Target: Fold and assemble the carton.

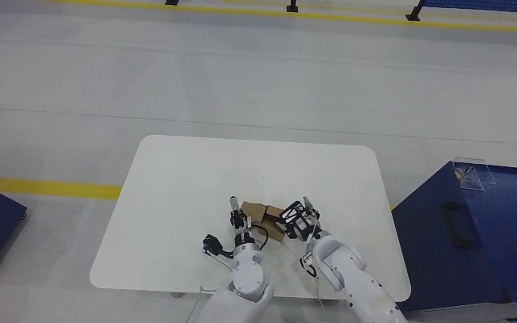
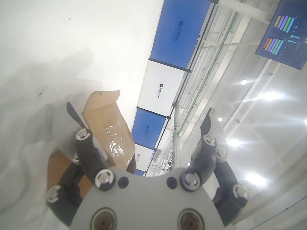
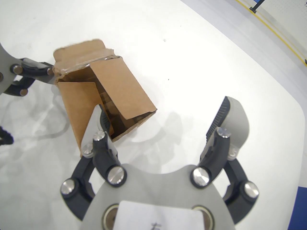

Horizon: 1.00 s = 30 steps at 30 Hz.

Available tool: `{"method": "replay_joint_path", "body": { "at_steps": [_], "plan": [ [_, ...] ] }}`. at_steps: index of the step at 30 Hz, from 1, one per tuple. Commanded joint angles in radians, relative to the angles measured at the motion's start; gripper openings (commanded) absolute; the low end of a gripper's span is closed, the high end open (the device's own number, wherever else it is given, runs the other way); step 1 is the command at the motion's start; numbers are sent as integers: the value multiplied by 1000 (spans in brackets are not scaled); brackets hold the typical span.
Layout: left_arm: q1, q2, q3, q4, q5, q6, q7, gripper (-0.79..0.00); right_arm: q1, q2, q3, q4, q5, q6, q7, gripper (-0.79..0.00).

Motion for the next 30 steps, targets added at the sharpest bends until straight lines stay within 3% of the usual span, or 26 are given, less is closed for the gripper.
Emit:
{"method": "replay_joint_path", "body": {
  "at_steps": [1, 7, 15, 23, 30],
  "plan": [
    [4, 0, -15, -9, 14, -59, 6, 0, 1, -1, -1, 4, -1, -1, 0, 0],
    [28, 4, -47, -59, 59, -138, -39, 0, 10, -6, -9, 13, -3, -3, 3, 0],
    [82, 14, -67, -153, 51, -175, -242, 0, 14, -10, -5, 10, -4, -5, 11, 0],
    [111, 19, -81, -198, 66, -73, -321, 0, 2, 1, 55, -5, 8, -47, 27, 0],
    [110, 12, -75, -211, 64, 10, -319, 0, -95, 43, 219, -138, 67, -274, 86, 0]
  ]
}}
